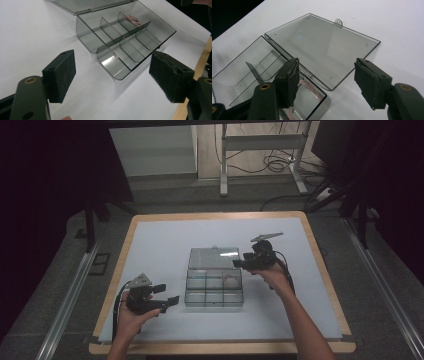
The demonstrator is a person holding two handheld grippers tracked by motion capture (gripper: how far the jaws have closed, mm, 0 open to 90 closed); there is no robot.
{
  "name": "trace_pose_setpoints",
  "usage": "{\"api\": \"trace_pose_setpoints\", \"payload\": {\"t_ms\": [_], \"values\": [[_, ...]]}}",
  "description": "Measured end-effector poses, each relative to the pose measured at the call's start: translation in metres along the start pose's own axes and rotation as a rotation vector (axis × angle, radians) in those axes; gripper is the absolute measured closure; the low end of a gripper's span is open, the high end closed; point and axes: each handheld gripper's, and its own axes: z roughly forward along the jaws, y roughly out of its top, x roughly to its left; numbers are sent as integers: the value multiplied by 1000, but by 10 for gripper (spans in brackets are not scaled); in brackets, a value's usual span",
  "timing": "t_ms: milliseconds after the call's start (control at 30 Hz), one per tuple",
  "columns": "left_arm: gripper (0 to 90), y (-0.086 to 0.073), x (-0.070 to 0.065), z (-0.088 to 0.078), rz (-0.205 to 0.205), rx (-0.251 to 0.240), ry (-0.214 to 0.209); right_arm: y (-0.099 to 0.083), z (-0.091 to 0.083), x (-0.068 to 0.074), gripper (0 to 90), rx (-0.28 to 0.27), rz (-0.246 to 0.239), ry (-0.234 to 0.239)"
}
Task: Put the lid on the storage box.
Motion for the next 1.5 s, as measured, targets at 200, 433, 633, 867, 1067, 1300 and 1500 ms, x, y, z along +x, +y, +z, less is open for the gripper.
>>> {"api": "trace_pose_setpoints", "payload": {"t_ms": [200,433,633,867,1067,1300,1500], "values": [[215,-1,3,-2,-2,-5,0,3,11,-8,350,23,40,-7],[215,-2,6,-4,-7,-7,3,5,23,-15,346,58,66,-12],[215,-2,7,-5,-9,-8,3,4,27,-18,343,55,83,-5],[215,-2,6,-3,-4,-1,4,3,33,-23,341,61,108,-2],[215,-2,6,-3,-3,-4,8,3,35,-26,340,65,115,-9],[215,-2,6,-4,-2,-6,9,3,41,-29,340,81,127,-3],[218,-2,5,-5,-2,-16,19,4,47,-32,340,91,162,27]]}}
